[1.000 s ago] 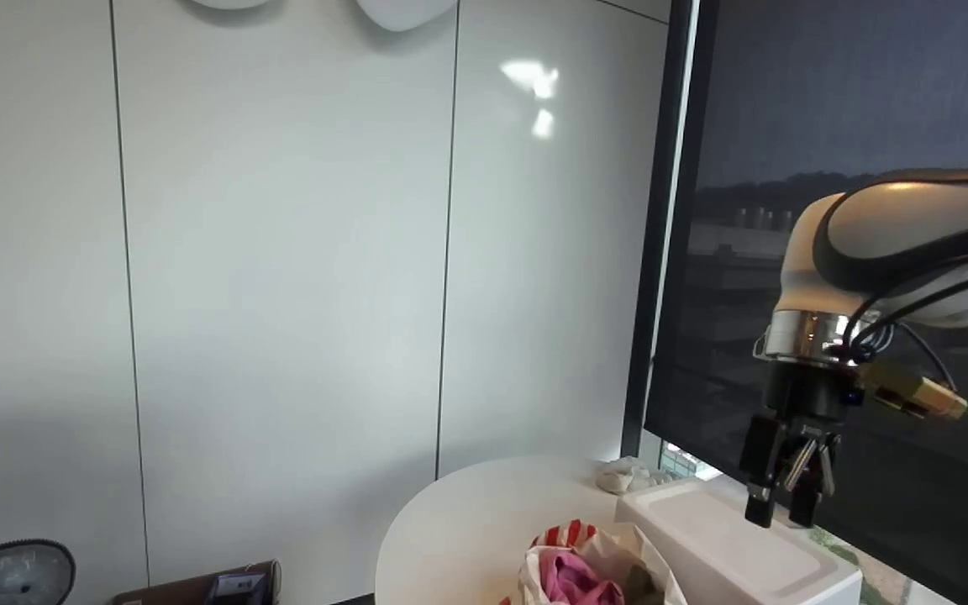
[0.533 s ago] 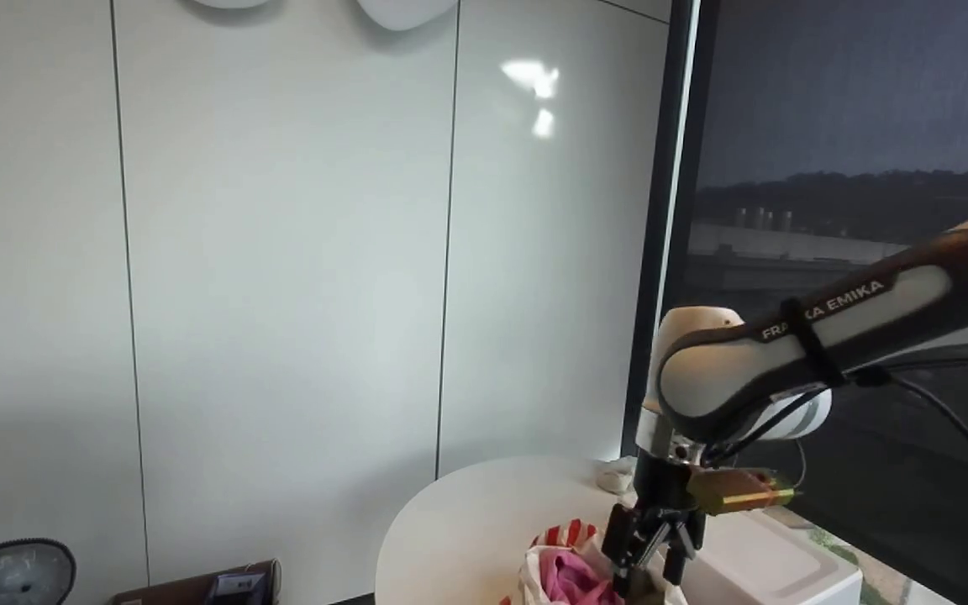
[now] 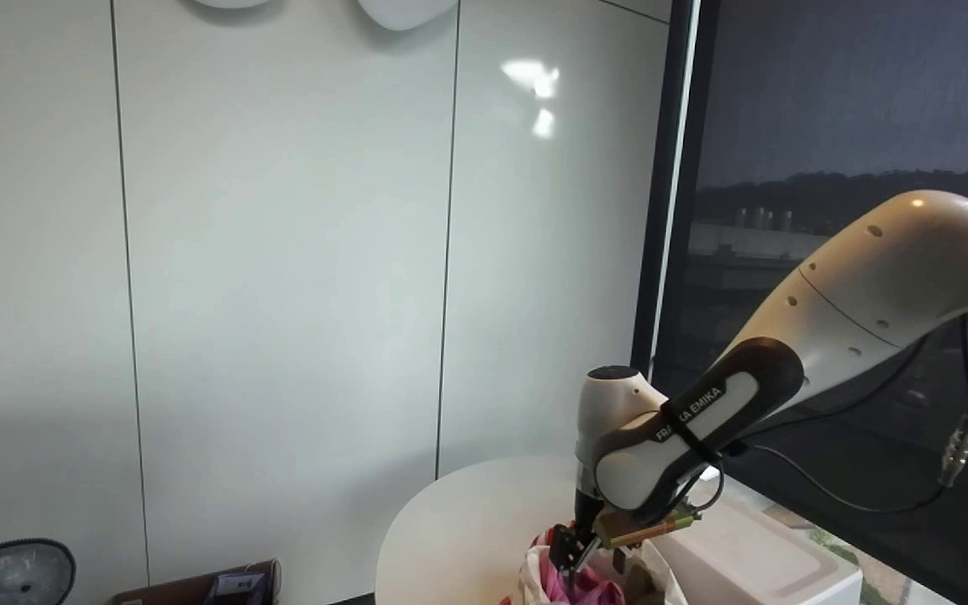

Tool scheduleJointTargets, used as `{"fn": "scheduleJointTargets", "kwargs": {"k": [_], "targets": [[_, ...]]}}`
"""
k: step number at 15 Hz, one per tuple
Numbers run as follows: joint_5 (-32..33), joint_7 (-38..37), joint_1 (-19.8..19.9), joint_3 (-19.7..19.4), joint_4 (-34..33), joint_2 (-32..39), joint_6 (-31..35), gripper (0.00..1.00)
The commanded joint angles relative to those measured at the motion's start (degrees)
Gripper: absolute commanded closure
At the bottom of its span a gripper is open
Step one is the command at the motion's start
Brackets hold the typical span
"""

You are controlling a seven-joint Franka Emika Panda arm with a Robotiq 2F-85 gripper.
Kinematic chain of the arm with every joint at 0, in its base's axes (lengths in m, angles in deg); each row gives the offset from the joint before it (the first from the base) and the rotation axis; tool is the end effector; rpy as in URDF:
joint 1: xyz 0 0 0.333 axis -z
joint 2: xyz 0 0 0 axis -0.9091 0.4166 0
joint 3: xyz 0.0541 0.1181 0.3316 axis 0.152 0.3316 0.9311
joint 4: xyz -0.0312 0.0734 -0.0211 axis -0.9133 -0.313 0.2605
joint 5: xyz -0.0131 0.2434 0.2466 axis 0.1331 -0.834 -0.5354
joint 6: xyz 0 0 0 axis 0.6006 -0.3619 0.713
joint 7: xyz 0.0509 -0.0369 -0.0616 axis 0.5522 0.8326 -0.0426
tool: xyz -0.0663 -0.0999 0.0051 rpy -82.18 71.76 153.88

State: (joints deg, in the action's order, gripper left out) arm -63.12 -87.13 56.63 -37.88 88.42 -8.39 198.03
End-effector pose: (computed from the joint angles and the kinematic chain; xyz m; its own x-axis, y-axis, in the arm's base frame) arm 0.5030 0.1474 0.3296 0.9960 0.0500 0.0744 0.0441 -0.9959 0.0792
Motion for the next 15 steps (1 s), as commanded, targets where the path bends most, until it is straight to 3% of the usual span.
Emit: {"fn": "scheduleJointTargets", "kwargs": {"k": [1, 8, 13, 14, 15], "targets": [[6.01, -6.58, -3.40, -5.84, -10.67, 10.01, -0.65, 0.00], [3.89, -7.76, -6.46, -11.79, -20.89, 22.20, -1.17, 0.00], [0.31, -6.38, -5.77, -12.60, -24.03, 26.76, -1.94, 0.00], [-0.36, -6.16, -5.70, -12.69, -24.14, 27.06, -2.06, 0.25], [-1.51, -5.95, -5.39, -12.37, -24.04, 26.98, -2.32, 0.27]]}}
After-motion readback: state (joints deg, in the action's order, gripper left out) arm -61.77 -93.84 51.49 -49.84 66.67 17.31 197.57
